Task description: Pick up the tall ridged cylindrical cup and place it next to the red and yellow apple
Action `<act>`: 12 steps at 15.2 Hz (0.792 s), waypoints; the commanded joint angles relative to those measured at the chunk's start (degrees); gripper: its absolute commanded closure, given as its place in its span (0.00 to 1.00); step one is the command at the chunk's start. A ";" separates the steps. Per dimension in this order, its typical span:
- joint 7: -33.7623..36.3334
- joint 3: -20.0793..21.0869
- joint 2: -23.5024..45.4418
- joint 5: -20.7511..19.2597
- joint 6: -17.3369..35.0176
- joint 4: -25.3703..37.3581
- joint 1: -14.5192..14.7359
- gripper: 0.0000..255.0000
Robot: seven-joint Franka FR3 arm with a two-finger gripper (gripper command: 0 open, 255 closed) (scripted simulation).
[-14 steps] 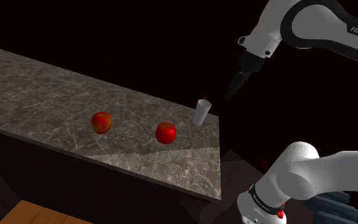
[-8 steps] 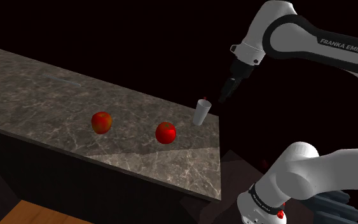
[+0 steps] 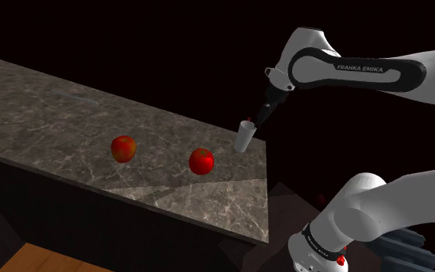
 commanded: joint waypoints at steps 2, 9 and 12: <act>-2.18 -1.18 4.94 -1.60 5.81 -0.23 -0.60 0.00; -7.14 -4.07 17.81 -4.59 17.30 2.68 -2.13 0.00; -7.49 -4.35 19.66 -4.73 19.63 2.31 -2.27 0.00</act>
